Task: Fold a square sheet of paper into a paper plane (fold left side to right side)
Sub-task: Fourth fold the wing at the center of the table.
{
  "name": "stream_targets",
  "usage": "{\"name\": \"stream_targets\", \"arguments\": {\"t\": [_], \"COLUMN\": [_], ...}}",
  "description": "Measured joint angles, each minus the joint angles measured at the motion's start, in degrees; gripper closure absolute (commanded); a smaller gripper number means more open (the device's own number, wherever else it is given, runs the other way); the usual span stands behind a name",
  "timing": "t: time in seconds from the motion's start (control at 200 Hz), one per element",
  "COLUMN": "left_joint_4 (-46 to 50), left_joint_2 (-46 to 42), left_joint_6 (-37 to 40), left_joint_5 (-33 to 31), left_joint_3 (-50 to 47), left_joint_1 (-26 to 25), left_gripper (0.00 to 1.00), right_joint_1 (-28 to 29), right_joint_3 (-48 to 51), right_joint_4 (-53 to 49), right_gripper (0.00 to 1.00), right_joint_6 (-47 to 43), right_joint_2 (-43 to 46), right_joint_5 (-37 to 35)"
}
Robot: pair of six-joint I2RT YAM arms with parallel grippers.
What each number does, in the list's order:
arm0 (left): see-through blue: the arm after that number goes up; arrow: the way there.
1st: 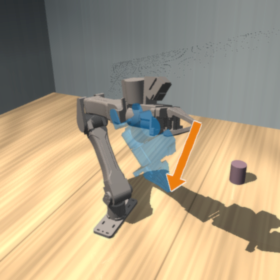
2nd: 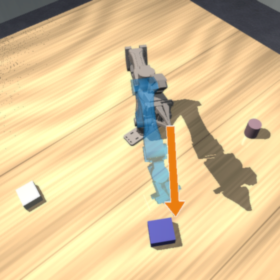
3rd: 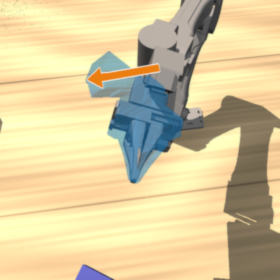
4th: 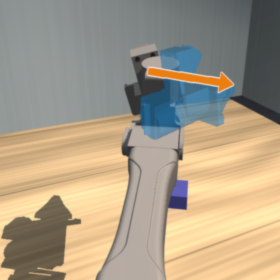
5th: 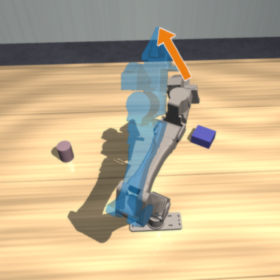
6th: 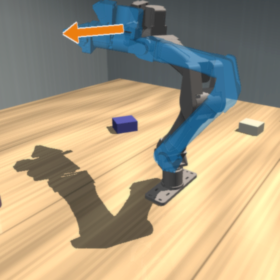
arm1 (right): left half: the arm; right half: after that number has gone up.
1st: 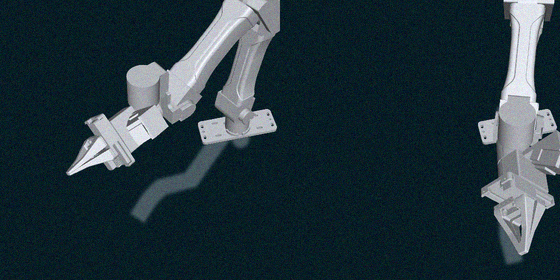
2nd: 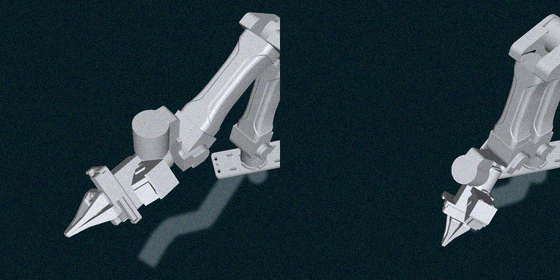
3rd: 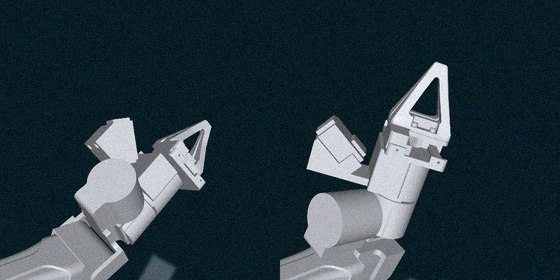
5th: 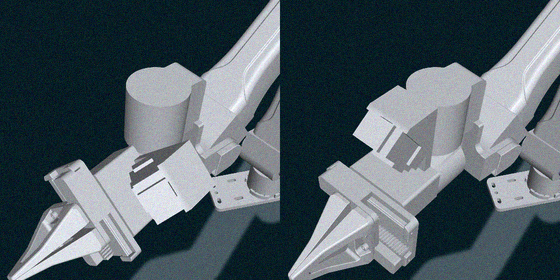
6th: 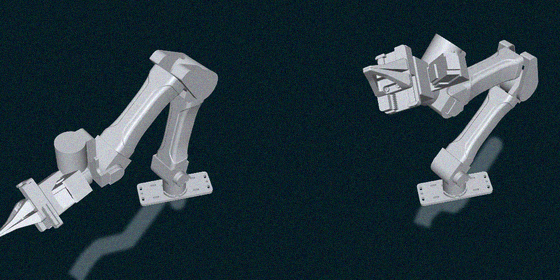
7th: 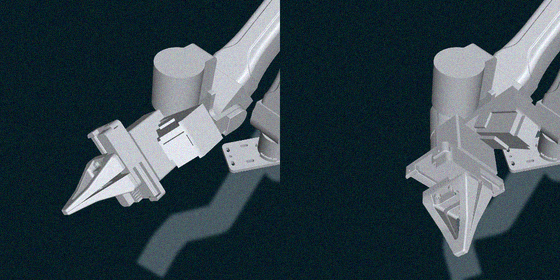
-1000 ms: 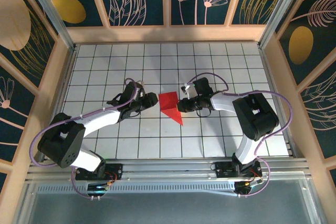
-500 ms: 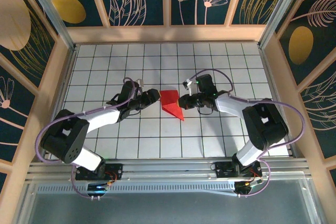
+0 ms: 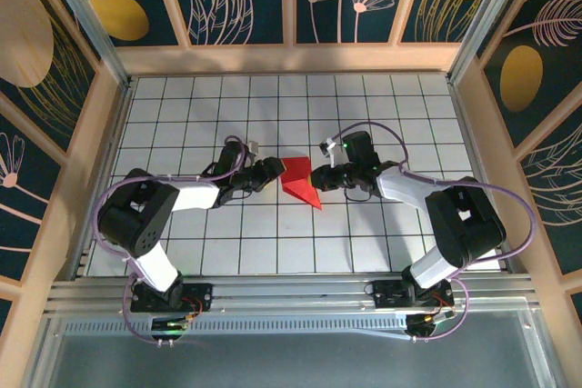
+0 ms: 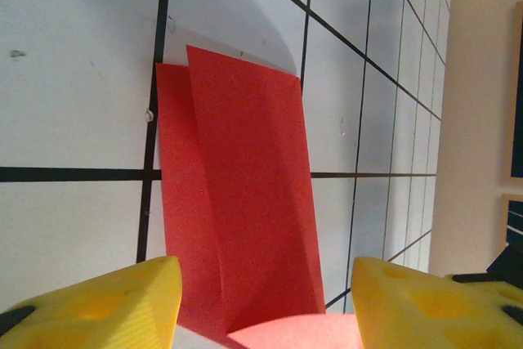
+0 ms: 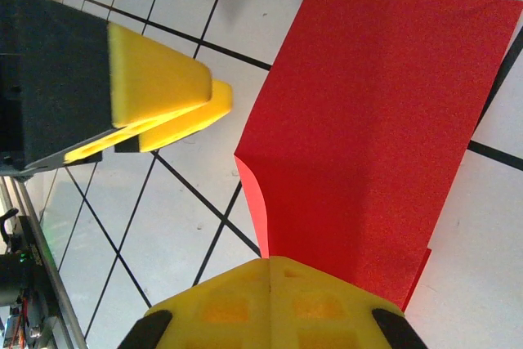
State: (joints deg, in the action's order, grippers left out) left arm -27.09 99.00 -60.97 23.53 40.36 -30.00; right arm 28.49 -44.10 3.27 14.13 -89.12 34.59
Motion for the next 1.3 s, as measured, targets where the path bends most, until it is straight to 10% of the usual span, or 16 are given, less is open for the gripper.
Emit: {"name": "stream_targets", "arguments": {"t": [0.38,0.636,0.846,1.301], "left_joint_4": [-1.0,-1.7,-1.8,1.7], "left_joint_2": [5.2,6.7,6.6,1.6], "left_joint_6": [-0.3,-0.4,-0.5,-0.9], "left_joint_5": [1.2,1.2,-0.3,-2.9], "left_joint_3": [3.3,4.3,4.3,5.2], "left_joint_1": [-0.1,-0.4,-0.4,-2.5], "left_gripper": [0.56,0.82,1.0,1.0], "right_joint_1": [0.0,0.0,-0.4,12.3], "right_joint_3": [0.8,0.8,0.8,-5.7], "right_joint_4": [1.0,1.3,0.3,-17.4], "right_gripper": [1.0,1.0,0.72,0.56], "right_joint_6": [1.3,1.3,1.4,2.1], "right_joint_2": [0.3,0.3,1.5,10.2], "right_joint_5": [0.5,0.4,-1.2,-34.1]}}
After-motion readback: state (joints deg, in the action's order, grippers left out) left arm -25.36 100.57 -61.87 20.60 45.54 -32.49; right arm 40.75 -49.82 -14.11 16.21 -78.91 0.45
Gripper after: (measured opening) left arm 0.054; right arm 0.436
